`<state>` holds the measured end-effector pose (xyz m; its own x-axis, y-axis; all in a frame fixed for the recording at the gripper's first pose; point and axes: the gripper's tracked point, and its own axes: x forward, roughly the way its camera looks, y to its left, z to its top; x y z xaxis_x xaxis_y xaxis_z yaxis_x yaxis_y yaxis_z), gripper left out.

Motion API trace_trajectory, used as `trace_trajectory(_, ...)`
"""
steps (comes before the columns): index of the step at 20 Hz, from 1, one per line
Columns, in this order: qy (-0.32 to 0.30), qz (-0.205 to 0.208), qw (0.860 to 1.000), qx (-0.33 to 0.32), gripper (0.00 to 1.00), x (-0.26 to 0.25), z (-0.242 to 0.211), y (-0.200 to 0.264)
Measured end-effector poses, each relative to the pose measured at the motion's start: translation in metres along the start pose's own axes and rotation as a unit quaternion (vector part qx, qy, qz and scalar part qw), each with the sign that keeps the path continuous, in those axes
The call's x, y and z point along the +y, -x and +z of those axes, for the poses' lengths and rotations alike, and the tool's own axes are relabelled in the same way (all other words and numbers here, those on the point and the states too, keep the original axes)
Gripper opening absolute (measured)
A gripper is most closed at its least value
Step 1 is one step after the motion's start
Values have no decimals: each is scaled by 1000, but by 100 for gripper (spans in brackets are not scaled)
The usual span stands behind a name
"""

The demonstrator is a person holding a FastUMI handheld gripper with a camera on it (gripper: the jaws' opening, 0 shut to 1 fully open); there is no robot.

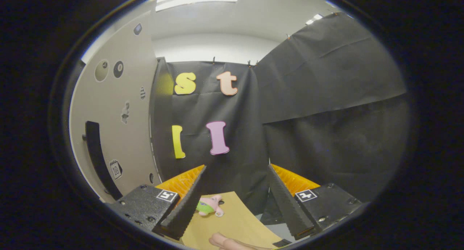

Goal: Open the shoe cabinet door, grab the shoes and put them into the shoe cabinet, then close the shoe cabinet door.

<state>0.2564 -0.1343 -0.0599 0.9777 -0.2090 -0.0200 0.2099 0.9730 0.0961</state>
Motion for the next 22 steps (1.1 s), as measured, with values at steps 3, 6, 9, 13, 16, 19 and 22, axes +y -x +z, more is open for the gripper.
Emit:
trace_trajectory(3,19,29,999,13,100,40,-13,-2)
trace_trajectory(6,36,61,997,7,100,75,-12,9)
trace_trajectory(9,35,42,998,-4,94,74,-9,19)
trace_trajectory(13,16,52,999,1,93,95,-16,25)
trace_trajectory(16,26,67,997,1,93,121,-20,34)
trace_trajectory(19,48,83,995,2,93,149,-23,47)
trace_trajectory(22,60,105,993,2,94,179,-27,60)
